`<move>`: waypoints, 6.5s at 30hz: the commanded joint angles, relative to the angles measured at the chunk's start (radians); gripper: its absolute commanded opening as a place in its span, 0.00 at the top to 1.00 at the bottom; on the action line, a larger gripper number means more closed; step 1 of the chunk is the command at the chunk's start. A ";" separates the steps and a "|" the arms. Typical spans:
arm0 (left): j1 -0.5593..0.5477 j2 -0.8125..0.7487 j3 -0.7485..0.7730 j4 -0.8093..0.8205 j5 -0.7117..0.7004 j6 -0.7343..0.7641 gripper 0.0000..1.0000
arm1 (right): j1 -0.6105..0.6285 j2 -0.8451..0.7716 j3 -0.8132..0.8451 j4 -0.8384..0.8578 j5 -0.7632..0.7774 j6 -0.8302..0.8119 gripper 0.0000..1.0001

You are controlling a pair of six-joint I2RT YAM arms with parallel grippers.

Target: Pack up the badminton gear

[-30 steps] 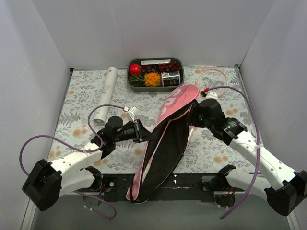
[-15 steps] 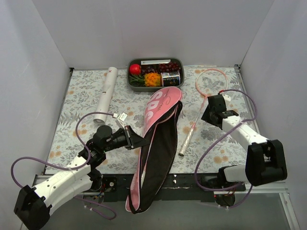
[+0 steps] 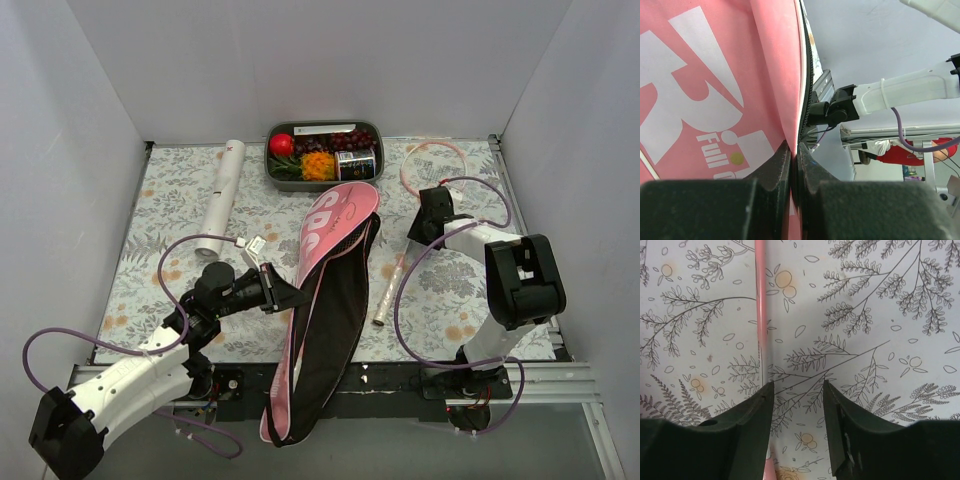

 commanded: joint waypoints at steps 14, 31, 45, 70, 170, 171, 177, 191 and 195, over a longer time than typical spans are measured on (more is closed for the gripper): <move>0.004 0.031 -0.008 0.142 0.040 -0.020 1.00 | -0.003 0.064 0.197 -0.094 0.021 -0.059 0.49; 0.004 0.014 -0.006 0.150 0.047 -0.030 1.00 | -0.003 0.135 0.166 -0.045 -0.011 -0.055 0.99; 0.004 0.095 0.006 0.228 0.020 -0.012 1.00 | -0.003 -0.230 0.172 -0.095 -0.134 -0.155 0.99; 0.004 0.364 0.107 0.378 -0.011 0.011 1.00 | 0.394 -1.040 -0.141 -0.568 -0.227 0.213 0.99; 0.159 0.951 0.851 0.081 0.073 0.439 1.00 | 0.405 -1.021 -0.161 -0.685 -0.264 0.075 0.99; 0.160 0.953 0.858 0.081 0.082 0.431 1.00 | 0.405 -1.019 -0.161 -0.683 -0.264 0.076 0.99; 0.159 0.962 0.885 0.078 0.113 0.413 1.00 | 0.414 -0.995 -0.156 -0.671 -0.258 0.081 0.99; 0.160 0.951 0.871 0.039 0.127 0.404 1.00 | 0.534 -0.728 0.034 -0.603 -0.100 0.050 0.99; 0.155 0.948 0.861 0.032 0.133 0.401 1.00 | 0.546 -0.601 0.105 -0.599 -0.028 0.037 0.99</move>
